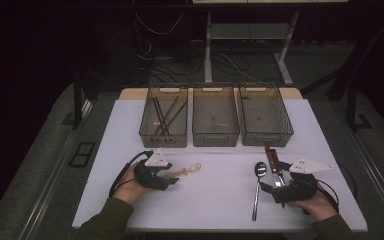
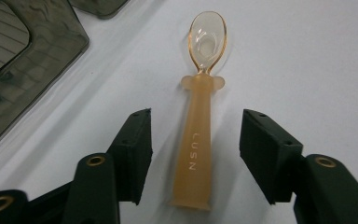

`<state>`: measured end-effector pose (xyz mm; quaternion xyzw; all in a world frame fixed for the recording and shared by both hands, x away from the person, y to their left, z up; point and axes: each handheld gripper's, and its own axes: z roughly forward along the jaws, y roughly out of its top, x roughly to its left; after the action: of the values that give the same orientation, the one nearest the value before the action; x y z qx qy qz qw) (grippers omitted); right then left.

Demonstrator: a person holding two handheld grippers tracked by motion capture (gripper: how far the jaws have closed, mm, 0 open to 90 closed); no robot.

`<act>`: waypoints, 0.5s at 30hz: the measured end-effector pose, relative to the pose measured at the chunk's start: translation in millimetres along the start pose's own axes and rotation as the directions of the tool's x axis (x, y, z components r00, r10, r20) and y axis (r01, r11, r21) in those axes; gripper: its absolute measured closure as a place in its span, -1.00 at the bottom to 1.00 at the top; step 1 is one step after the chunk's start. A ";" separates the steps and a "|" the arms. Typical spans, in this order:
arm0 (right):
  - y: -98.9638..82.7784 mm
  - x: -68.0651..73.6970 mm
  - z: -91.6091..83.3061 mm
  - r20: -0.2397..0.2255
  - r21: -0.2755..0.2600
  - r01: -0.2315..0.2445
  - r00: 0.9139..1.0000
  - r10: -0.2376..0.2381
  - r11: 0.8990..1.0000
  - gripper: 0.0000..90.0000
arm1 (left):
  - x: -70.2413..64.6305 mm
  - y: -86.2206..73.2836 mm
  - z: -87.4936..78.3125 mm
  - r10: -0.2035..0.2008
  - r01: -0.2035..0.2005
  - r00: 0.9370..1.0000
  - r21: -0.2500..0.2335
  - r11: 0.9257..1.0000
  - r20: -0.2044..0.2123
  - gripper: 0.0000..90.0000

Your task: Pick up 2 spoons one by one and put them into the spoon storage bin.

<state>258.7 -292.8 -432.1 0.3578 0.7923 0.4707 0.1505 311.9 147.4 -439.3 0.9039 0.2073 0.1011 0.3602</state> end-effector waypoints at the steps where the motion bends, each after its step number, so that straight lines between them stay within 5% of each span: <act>1: 0.3 0.0 -0.1 -0.001 0.000 -0.001 1.000 0.001 1.000 -0.92 | -0.2 -0.4 0.5 0.006 -0.006 1.000 0.004 1.000 0.001 0.01; 15: 0.5 0.2 0.8 -0.003 0.005 -0.001 1.000 0.001 1.000 -0.92 | 1.4 -3.7 3.0 0.007 -0.008 0.999 0.027 1.000 0.039 0.44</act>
<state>259.3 -292.0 -432.1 0.3580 0.7934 0.4694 0.1483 313.1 148.7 -444.0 0.9114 0.1981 0.0819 0.3514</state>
